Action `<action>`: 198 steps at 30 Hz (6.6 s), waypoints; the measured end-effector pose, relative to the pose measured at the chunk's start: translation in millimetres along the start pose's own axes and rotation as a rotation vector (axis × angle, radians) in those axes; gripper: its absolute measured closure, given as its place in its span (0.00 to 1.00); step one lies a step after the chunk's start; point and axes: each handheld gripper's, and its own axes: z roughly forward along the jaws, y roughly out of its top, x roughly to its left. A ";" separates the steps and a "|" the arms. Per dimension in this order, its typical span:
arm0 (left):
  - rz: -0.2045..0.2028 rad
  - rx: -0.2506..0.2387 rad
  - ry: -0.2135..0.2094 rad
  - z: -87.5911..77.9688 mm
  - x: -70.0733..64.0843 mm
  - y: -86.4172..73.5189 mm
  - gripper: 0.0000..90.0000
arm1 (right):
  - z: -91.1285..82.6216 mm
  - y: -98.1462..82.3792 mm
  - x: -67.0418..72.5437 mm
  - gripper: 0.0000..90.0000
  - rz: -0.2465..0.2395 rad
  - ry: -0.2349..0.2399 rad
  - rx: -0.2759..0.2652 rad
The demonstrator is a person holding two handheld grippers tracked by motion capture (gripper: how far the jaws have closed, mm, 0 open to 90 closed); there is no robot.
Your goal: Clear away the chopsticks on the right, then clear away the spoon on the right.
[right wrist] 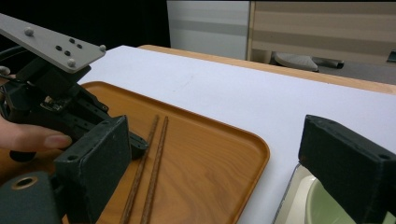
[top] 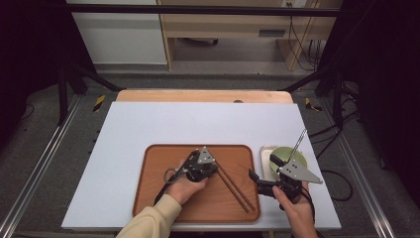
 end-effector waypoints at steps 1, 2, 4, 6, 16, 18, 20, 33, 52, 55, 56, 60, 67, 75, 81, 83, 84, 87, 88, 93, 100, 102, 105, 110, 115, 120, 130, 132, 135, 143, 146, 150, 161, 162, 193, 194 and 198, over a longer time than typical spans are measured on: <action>0.010 0.005 -0.001 1.3 -0.7 1.9 0.99 | 0.0 -0.1 -0.1 0.11 0.001 -0.001 0.002; 0.013 0.005 -0.008 3.0 -1.6 3.3 0.99 | 0.0 -0.1 -0.3 0.11 0.001 -0.001 0.002; 0.001 -0.002 -0.020 5.9 -3.2 5.4 0.99 | 0.0 -0.2 -0.6 0.11 0.001 0.000 0.001; 0.003 -0.002 -0.026 8.0 -5.4 7.5 0.99 | -0.2 -0.2 -0.7 0.11 0.001 0.000 0.002; 0.031 -0.001 -0.062 20.7 -18.0 19.4 0.99 | -0.4 -0.5 -2.1 0.11 0.007 -0.005 0.010; 0.027 -0.007 -0.066 23.0 -20.4 21.1 0.99 | -0.2 -0.6 -2.1 0.11 0.012 -0.007 0.013; 0.030 -0.009 -0.069 24.7 -21.6 22.4 0.99 | -0.6 -0.5 -2.5 0.11 0.014 -0.007 0.012; 0.045 -0.020 -0.103 36.4 -30.3 31.6 0.99 | -2.7 0.0 -6.3 0.11 0.028 -0.040 0.010; 0.061 -0.042 -0.089 28.1 -28.1 30.4 0.99 | -7.3 1.0 -12.4 0.11 0.044 -0.078 -0.004; 0.076 -0.052 -0.072 17.9 -24.5 28.0 0.99 | -7.9 1.0 -12.8 0.11 0.043 -0.084 -0.005; 0.084 -0.051 -0.069 13.3 -22.4 26.8 0.99 | -7.9 1.1 -12.8 0.10 0.044 -0.088 -0.005; 0.036 -0.099 -0.069 -6.6 -12.6 16.3 0.98 | -7.1 0.5 -13.2 0.09 0.043 -0.092 0.001; 0.006 -0.164 -0.005 -46.3 3.4 -6.5 0.94 | -5.5 0.6 -10.8 0.09 0.026 -0.089 0.009; -0.053 -0.241 0.157 -95.1 19.4 -47.0 0.66 | -3.6 -0.1 -8.5 0.08 0.005 -0.080 0.022; -0.071 -0.297 0.233 -125.1 36.1 -74.4 0.48 | -1.4 -0.9 -7.3 0.08 0.009 -0.074 0.031; -0.077 -0.317 0.270 -135.0 43.8 -82.4 0.43 | -1.6 -0.9 -7.2 0.09 0.008 -0.077 0.033; -0.080 -0.325 0.285 -140.0 47.7 -86.1 0.39 | -1.7 -0.9 -6.8 0.09 0.011 -0.079 0.035; -0.126 -0.384 0.307 -154.0 59.2 -96.7 0.33 | -0.6 -0.9 -6.4 0.09 0.005 -0.083 0.036; -0.141 -0.413 0.310 -156.9 62.3 -100.5 0.31 | 0.2 -1.4 -6.4 0.09 0.005 -0.081 0.040; -0.149 -0.435 0.339 -159.8 69.2 -119.5 0.21 | 1.5 -2.6 -8.4 0.10 0.025 -0.078 0.059; -0.134 -0.471 0.398 -171.3 74.3 -134.3 0.12 | -4.3 0.6 -10.5 0.09 0.036 -0.078 0.042; -0.149 -0.495 0.419 -174.9 74.3 -137.9 0.11 | -8.0 4.0 -9.5 0.08 -0.014 -0.094 0.042; -0.193 -0.528 0.485 -174.8 72.0 -143.7 0.11 | -18.4 11.3 -9.8 0.09 -0.068 -0.131 0.024; -0.199 -0.529 0.514 -173.1 72.1 -146.0 0.10 | -37.5 17.6 -23.1 0.14 -0.121 -0.243 0.026; -0.217 -0.542 0.524 -179.2 79.3 -152.9 0.11 | -55.3 16.1 -51.0 0.18 -0.064 -0.341 0.044; -0.250 -0.551 0.547 -183.7 84.7 -159.0 0.11 | -65.2 22.6 -72.8 0.20 -0.004 -0.386 0.099; -0.259 -0.549 0.574 -186.1 86.1 -162.0 0.12 | -55.2 27.8 -107.8 0.26 0.040 -0.338 0.227; -0.260 -0.549 0.576 -185.8 86.0 -162.4 0.12 | -52.2 29.7 -113.3 0.27 0.048 -0.324 0.242; -0.258 -0.551 0.584 -186.9 85.3 -162.3 0.12 | -46.5 32.2 -120.6 0.26 0.056 -0.308 0.269; -0.255 -0.557 0.588 -187.2 84.6 -161.5 0.12 | -27.6 38.1 -138.6 0.26 0.078 -0.245 0.339; -0.253 -0.557 0.588 -187.2 84.3 -161.6 0.12 | -21.1 39.4 -143.0 0.26 0.086 -0.230 0.363; -0.253 -0.553 0.584 -186.7 84.4 -161.8 0.12 | -12.5 38.1 -149.4 0.27 0.102 -0.217 0.374; -0.243 -0.546 0.579 -185.3 83.2 -160.5 0.13 | 12.4 28.3 -169.1 0.46 0.194 -0.162 0.332; -0.243 -0.547 0.579 -185.4 83.1 -160.5 0.13 | 14.4 28.0 -170.9 0.48 0.212 -0.146 0.324; -0.249 -0.549 0.588 -186.8 83.9 -161.3 0.14 | -6.0 93.0 -142.2 1.00 0.055 -0.034 0.084; -0.249 -0.550 0.588 -186.7 84.0 -161.4 0.14 | -7.4 99.2 -136.6 0.99 0.038 -0.032 0.064; -0.248 -0.550 0.587 -186.5 83.8 -161.2 0.14 | -8.7 120.3 -107.2 1.00 0.001 0.009 0.011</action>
